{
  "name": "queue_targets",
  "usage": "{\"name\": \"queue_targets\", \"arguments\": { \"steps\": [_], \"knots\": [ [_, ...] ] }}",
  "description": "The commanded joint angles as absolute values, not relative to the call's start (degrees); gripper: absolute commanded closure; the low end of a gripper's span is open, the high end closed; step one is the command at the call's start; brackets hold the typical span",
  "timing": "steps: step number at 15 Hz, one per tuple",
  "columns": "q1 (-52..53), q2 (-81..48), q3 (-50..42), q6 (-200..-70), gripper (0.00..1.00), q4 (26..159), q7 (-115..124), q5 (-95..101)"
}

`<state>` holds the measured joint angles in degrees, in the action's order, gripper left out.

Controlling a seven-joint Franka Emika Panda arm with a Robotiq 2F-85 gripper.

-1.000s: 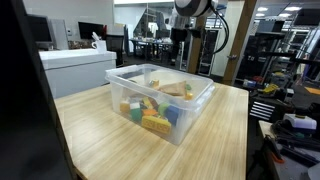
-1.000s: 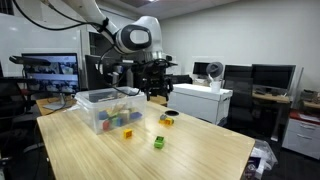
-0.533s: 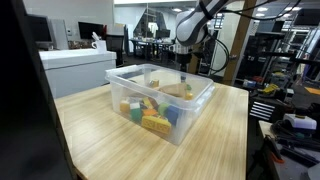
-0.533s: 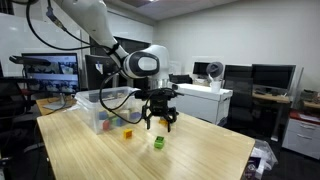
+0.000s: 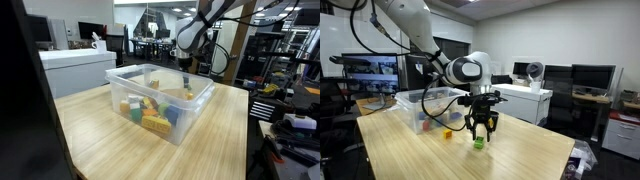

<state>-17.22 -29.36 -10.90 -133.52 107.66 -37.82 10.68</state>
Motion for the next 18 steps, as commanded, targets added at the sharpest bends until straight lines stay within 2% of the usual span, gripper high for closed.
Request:
{"name": "queue_targets", "arguments": {
  "steps": [1,4,9,18],
  "knots": [
    [-16.7,-29.4,-11.7,-133.4,0.68,107.6,-34.3,14.7],
    [-15.7,-29.5,-12.9,-132.3,0.9,107.4,-29.8,18.6],
    [-15.2,-24.9,-9.6,-127.7,0.88,106.4,-29.5,17.8],
    [-10.0,-3.2,1.0,-130.5,0.88,115.4,-43.8,4.0]
  ]
}}
